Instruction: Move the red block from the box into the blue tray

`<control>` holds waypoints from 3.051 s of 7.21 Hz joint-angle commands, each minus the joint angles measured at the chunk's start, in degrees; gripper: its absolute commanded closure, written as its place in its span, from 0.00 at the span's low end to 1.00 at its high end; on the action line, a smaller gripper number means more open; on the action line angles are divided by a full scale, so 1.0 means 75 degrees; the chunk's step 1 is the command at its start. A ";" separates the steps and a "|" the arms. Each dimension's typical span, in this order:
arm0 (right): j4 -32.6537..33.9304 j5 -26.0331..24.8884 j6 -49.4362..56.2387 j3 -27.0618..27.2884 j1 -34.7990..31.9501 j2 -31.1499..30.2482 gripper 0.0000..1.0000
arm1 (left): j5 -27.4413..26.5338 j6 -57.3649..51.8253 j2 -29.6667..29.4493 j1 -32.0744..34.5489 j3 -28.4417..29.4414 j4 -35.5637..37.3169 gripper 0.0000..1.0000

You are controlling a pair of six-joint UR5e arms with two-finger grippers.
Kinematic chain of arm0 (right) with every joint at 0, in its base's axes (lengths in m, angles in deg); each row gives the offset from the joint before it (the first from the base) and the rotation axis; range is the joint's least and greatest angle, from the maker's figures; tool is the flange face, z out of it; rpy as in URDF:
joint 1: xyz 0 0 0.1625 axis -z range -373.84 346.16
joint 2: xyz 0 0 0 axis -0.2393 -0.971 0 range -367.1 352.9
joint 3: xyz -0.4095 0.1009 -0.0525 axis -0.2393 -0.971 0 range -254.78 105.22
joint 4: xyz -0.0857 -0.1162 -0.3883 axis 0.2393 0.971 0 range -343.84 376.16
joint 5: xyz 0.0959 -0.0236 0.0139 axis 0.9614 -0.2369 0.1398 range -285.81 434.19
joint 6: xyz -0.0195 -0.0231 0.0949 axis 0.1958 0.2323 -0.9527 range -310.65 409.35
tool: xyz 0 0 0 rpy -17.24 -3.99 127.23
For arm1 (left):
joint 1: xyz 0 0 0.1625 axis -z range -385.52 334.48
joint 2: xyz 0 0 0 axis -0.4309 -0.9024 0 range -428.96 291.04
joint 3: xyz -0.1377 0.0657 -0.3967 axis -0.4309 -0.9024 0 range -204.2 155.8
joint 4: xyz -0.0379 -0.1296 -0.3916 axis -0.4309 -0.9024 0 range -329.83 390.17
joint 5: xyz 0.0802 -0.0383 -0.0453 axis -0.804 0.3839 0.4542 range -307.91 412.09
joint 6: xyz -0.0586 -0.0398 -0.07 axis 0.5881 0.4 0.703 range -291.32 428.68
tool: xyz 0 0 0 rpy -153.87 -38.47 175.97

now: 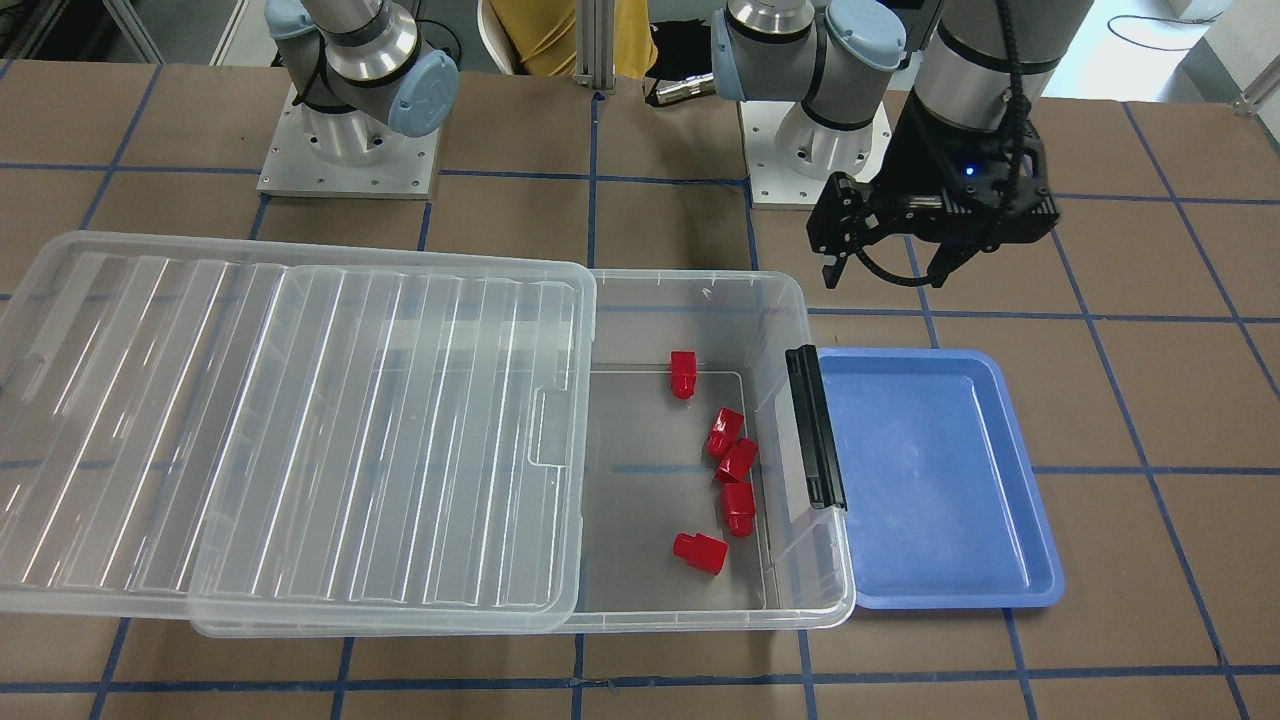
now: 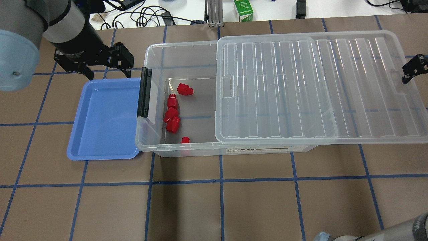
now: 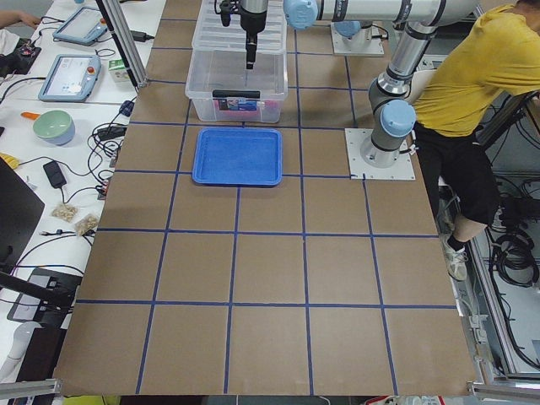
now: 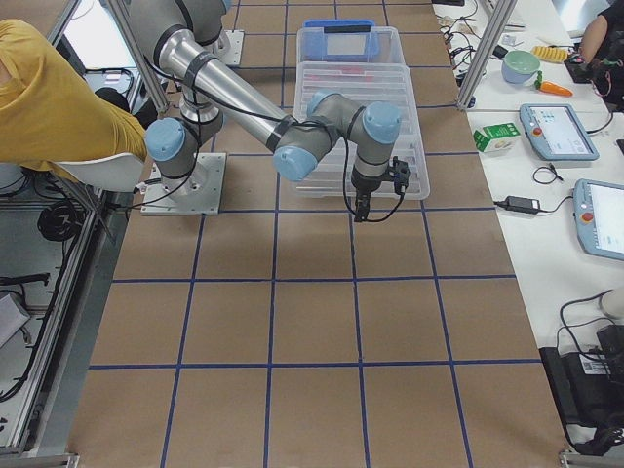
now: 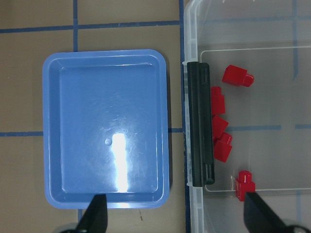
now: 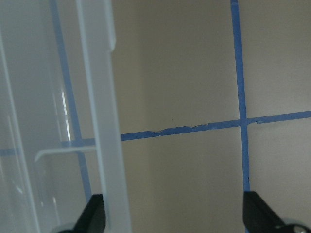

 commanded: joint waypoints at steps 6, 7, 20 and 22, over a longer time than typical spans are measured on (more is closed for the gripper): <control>-0.0034 0.0007 0.0074 -0.0058 0.0352 -0.0024 0.00 | 0.0265 0.0335 -0.1447 0.1836 -0.1223 0.2335 0.00; -0.0034 0.0053 0.0004 -0.0070 0.0341 -0.0070 0.00 | 0.0276 0.0463 -0.1704 0.1954 -0.1422 0.2532 0.00; -0.4406 0.0241 -0.4021 -0.2568 -0.3449 -0.1278 0.00 | 0.0311 0.1763 -0.2374 0.1862 -0.3345 0.4058 0.00; -0.3846 0.0264 -0.4307 -0.1844 -0.3796 -0.1649 0.00 | 0.0499 0.1812 -0.2386 0.1838 -0.3369 0.4058 0.14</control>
